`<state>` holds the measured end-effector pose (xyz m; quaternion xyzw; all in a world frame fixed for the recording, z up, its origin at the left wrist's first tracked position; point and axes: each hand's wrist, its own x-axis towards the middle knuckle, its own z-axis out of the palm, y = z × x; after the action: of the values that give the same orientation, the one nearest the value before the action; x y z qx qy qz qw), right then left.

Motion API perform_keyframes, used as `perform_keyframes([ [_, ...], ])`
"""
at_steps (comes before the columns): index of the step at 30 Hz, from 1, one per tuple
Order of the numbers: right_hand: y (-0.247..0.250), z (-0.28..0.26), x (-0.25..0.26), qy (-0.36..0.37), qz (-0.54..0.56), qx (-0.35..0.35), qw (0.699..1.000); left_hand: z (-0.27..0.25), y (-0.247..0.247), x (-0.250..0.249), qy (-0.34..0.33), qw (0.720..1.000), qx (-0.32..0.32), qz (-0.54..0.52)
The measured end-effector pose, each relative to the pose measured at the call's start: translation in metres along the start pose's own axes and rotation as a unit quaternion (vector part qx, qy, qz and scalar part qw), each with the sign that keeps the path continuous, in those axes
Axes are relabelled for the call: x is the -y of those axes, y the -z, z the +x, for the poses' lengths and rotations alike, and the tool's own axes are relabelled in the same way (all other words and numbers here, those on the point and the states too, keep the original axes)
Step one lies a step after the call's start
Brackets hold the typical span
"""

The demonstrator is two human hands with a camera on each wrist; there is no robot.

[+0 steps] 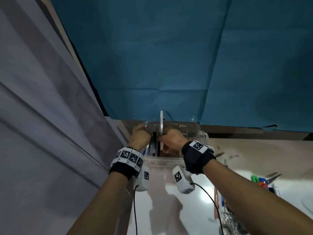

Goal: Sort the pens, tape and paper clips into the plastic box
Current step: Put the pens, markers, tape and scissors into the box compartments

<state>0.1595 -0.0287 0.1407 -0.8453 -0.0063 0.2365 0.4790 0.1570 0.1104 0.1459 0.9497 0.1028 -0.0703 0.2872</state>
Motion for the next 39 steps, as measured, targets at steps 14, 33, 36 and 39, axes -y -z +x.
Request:
perform_keyframes([
  [14, 0.093, -0.045, -0.045, 0.046, -0.021, 0.034, 0.998, -0.074, -0.022, -0.059, -0.133, 0.985, 0.096, -0.054],
  [33, 0.052, -0.068, -0.249, -0.105, -0.307, -0.088, 0.942, -0.116, -0.274, -0.074, -0.006, 0.987, 0.161, 0.007],
  [36, 0.047, -0.071, -0.245, -0.107, -0.278, -0.098, 0.950, -0.108, -0.272, -0.069, 0.028, 0.986, 0.162, -0.010],
  [39, 0.039, -0.077, -0.241, -0.100, -0.284, -0.096, 0.949, -0.101, -0.270, -0.062, 0.044, 0.986, 0.160, -0.008],
])
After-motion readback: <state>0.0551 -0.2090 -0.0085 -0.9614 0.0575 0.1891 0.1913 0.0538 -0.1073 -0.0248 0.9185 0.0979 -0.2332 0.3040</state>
